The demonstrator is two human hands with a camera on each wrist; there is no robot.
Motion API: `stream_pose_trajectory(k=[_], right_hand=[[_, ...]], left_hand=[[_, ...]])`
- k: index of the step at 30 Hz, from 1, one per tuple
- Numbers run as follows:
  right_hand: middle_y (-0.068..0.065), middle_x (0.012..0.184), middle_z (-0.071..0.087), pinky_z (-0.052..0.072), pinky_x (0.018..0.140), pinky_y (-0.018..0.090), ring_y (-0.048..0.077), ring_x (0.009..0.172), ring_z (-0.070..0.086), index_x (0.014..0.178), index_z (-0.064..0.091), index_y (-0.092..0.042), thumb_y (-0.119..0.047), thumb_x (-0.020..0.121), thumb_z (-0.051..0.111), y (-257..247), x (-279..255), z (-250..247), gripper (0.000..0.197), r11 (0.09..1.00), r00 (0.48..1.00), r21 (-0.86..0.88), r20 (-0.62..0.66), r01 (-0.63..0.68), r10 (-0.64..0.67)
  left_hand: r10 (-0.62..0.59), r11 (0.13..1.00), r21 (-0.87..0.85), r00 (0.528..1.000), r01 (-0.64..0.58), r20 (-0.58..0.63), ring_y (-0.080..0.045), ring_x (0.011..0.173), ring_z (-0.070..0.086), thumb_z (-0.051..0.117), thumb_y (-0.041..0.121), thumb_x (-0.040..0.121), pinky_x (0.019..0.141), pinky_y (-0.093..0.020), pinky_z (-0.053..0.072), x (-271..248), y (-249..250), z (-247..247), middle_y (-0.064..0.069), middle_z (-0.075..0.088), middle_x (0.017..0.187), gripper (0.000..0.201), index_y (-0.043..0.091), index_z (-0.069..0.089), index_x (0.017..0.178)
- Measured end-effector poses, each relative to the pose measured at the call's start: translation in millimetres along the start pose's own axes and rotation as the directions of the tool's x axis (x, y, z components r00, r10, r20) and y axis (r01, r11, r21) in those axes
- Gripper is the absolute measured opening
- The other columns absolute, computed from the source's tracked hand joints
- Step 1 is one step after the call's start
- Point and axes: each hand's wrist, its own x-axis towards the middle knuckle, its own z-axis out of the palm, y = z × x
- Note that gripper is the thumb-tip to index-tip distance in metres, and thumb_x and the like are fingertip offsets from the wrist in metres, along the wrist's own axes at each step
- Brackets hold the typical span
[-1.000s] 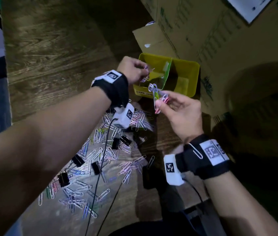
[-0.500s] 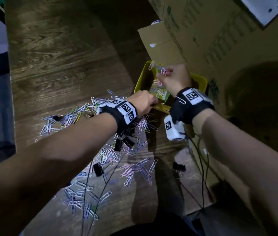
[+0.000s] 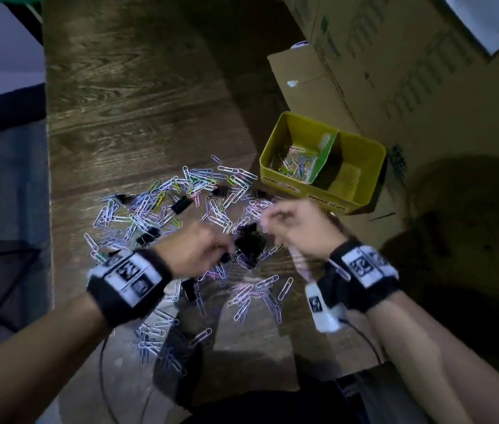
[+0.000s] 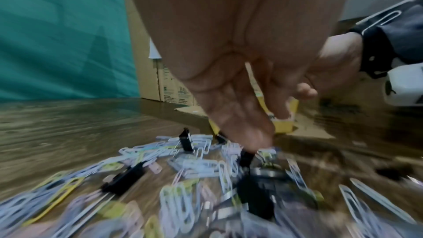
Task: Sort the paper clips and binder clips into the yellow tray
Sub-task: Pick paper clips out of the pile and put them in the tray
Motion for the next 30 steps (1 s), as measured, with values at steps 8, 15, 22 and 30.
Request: stream_pose_trajectory(k=[8,15,22,30], right_hand=[[-0.003,0.08,0.072,0.041,0.062,0.016,0.006,0.072,0.058,0.091,0.073,-0.016,-0.027,0.086,0.066,54,-43,96,0.014,0.903,0.862,-0.428,0.469,0.032,0.192],[0.004,0.096,0.063,0.047,0.08,0.035,0.026,0.095,0.059,0.091,0.06,-0.027,-0.044,0.078,0.065,79,-64,116,0.022,0.716,0.995,-0.696,-0.095,-0.049,-0.024],[0.013,0.132,0.034,0.039,0.099,0.041,0.028,0.123,0.032,0.139,0.033,-0.021,-0.067,0.081,0.048,85,-74,133,0.075,0.669,0.995,-0.736,-0.094,-0.1,0.046],[0.012,0.134,0.031,0.034,0.102,0.04,0.028,0.125,0.029,0.141,0.029,-0.023,-0.071,0.07,0.058,81,-81,144,0.091,0.678,0.994,-0.729,-0.1,-0.099,0.037]], left_hand=[[-0.449,0.854,0.499,0.688,0.143,0.57,-0.031,0.102,0.062,0.054,0.035,0.081,0.082,-0.036,0.05,-117,14,60,-0.011,0.065,0.108,0.03,0.014,0.062,0.1],[-0.519,0.839,0.446,0.703,0.311,0.486,-0.027,0.109,0.059,0.053,0.048,0.083,0.088,-0.035,0.047,-127,16,105,-0.007,0.061,0.119,0.042,0.018,0.056,0.113],[-0.391,0.91,0.233,0.895,0.342,0.216,-0.031,0.088,0.063,0.045,0.044,0.086,0.076,-0.033,0.051,-86,34,111,-0.011,0.066,0.096,0.031,0.018,0.058,0.097],[-0.499,0.86,0.056,0.86,0.506,-0.112,-0.023,0.101,0.054,0.055,0.037,0.087,0.078,-0.034,0.051,-139,-6,132,-0.004,0.047,0.118,0.039,0.021,0.046,0.122]])
